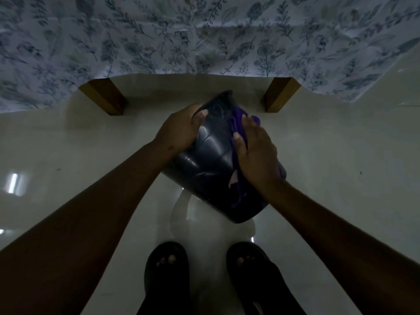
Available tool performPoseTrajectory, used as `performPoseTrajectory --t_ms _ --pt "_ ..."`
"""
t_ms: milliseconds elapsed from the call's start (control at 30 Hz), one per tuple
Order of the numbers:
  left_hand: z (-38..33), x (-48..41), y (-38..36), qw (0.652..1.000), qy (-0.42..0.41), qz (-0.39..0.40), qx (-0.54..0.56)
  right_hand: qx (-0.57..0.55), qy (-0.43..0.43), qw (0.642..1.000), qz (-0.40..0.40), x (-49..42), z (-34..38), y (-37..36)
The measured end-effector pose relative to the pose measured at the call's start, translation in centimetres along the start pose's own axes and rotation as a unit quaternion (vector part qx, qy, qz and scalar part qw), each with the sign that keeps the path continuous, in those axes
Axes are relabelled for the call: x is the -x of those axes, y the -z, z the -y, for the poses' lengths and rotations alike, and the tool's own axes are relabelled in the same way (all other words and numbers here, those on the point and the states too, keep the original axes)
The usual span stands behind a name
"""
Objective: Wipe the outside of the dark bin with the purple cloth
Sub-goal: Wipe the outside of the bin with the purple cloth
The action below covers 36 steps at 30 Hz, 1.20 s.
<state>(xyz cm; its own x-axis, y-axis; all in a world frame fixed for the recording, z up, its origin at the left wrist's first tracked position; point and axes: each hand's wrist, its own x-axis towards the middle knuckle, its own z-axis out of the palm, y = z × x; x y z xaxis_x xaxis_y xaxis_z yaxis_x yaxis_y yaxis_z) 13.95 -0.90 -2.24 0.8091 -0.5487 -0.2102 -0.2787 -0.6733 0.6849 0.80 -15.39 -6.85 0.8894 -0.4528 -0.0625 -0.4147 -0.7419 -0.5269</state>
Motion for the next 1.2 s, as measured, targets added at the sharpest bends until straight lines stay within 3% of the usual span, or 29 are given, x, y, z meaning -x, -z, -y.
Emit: performPoseTrajectory --t_ms 133,200,267,333,400,433,467,533,600,667,733,833,900,1000,1100,1200 --pt "0.2 -0.4 -0.2 1.0 0.003 0.002 -0.002 0.137 0.186 0.972 0.038 5.2 0.5 -0.7" --pt "0.6 0.0 -0.4 1.0 -0.004 -0.006 0.011 0.137 0.213 0.966 0.04 5.2 0.1 -0.4" --pt "0.5 0.0 -0.4 1.0 -0.013 -0.012 0.016 0.088 0.146 0.985 0.026 2.7 -0.2 -0.4" --pt "0.3 0.2 -0.3 1.0 -0.02 -0.014 0.015 -0.024 -0.009 0.999 0.046 -1.8 -1.3 -0.4" --pt "0.8 0.4 -0.3 1.0 -0.013 -0.019 0.018 -0.117 -0.124 0.984 0.047 -4.7 -1.6 0.1" --pt "1.1 0.5 -0.3 1.0 -0.004 -0.017 0.016 -0.108 -0.137 0.984 0.041 -4.2 -1.1 0.1" --pt "1.5 0.6 -0.2 1.0 0.006 -0.015 0.014 -0.065 -0.115 0.991 0.036 -2.7 -0.4 -0.5" --pt "2.0 0.4 -0.2 1.0 0.019 -0.016 0.012 0.065 0.008 0.997 0.048 2.5 2.3 -1.3" --pt "1.7 0.1 -0.4 1.0 0.013 -0.014 0.01 0.159 0.138 0.976 0.058 7.2 3.7 -2.1" --pt "1.2 0.1 -0.6 1.0 0.004 -0.019 0.019 0.164 0.185 0.968 0.043 7.5 2.9 -2.3" --pt "1.0 0.2 -0.6 0.999 -0.003 -0.022 0.034 0.127 0.155 0.979 0.042 4.9 2.0 -1.8" --pt "1.0 0.3 -0.6 0.999 -0.006 -0.031 0.022 0.026 0.025 0.999 -0.001 -0.3 1.1 -0.7" --pt "0.8 0.2 -0.5 0.999 -0.002 -0.034 0.025 -0.053 -0.067 0.996 0.031 -3.8 0.0 -0.3" --pt "0.6 -0.6 -0.8 0.999 0.022 -0.029 0.011 -0.088 -0.116 0.989 0.034 -4.9 -0.3 0.2" --pt "0.5 -1.5 -1.1 0.999 0.042 -0.02 -0.012 0.033 -0.041 0.999 0.011 0.6 1.3 -0.6" --pt "0.2 -2.1 -1.3 0.999 0.043 -0.019 -0.011 0.19 0.121 0.973 0.057 8.1 2.6 -2.9"
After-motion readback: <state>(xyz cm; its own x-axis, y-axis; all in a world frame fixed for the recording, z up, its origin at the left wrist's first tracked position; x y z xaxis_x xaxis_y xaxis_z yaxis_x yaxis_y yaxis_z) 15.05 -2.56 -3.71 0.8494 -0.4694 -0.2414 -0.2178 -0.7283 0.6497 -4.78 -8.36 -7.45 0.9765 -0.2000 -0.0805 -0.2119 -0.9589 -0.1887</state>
